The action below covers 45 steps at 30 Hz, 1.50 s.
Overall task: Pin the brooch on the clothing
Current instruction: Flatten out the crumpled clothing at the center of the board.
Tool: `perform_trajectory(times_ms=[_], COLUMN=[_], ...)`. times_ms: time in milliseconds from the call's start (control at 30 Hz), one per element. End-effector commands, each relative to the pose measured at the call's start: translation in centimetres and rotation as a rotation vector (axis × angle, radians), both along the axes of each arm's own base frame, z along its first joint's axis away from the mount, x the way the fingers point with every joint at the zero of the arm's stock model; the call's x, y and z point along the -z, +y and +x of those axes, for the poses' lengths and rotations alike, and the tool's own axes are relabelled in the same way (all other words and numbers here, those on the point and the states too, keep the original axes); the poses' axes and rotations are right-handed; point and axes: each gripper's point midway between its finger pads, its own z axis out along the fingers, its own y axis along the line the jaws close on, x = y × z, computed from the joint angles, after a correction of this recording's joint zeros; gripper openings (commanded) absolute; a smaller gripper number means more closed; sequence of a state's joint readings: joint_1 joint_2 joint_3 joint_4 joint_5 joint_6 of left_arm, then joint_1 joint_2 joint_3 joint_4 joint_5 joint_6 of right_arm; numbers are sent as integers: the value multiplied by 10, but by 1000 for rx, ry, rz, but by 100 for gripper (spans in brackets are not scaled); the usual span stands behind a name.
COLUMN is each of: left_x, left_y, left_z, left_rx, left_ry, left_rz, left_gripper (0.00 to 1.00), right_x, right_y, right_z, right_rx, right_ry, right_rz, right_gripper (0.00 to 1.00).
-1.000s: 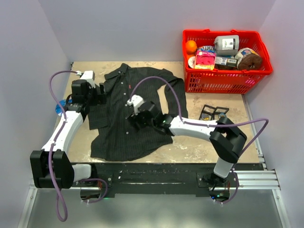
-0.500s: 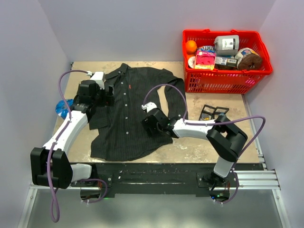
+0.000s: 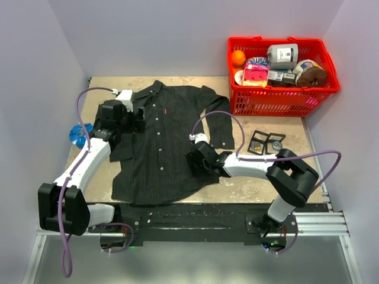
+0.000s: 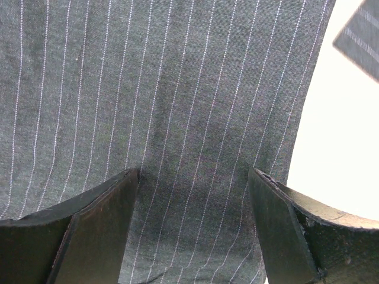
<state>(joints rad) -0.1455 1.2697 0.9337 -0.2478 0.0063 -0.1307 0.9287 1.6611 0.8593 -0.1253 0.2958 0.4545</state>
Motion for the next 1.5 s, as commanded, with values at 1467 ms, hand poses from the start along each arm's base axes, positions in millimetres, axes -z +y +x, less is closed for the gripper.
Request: perform_trajectory(times_ms=[1467], left_x=[57], left_y=[-159], left_z=[84], left_rx=[299], left_ry=[126], left_rz=[52], left_gripper=[99], right_x=[-53], right_y=[-143], right_z=[162], right_rx=[408], right_ry=[-136], right_rz=[-15], right_gripper=[76])
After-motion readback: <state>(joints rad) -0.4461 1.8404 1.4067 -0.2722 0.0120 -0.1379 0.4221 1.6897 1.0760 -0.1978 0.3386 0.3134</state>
